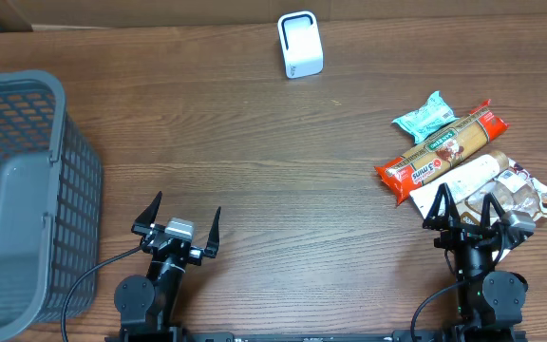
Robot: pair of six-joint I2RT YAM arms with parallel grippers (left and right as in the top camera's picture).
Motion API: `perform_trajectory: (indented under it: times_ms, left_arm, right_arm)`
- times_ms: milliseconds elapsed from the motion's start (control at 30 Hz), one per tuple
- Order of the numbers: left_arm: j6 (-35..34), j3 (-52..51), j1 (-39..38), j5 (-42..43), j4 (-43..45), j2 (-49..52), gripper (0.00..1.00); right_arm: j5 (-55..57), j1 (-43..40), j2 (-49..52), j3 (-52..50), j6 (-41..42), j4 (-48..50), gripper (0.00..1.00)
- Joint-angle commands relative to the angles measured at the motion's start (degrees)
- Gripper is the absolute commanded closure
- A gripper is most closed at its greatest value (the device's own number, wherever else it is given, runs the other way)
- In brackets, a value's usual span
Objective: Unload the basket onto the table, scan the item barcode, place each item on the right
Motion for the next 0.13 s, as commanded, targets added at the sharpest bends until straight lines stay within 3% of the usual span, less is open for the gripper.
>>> perform_trajectory:
  times_ms: [0, 100]
  left_arm:
    - [-0.4, -0.2, -0.5, 0.1, 0.1, -0.7, 0.00]
    - [-0.4, -0.2, -0.5, 0.1, 0.1, -0.7, 0.00]
  right_arm:
    - [0.5, 0.3, -0.6, -0.6, -0.2, 0.3, 0.00]
    - [0.5, 0.3, -0.6, -0.6, -0.2, 0.3, 0.00]
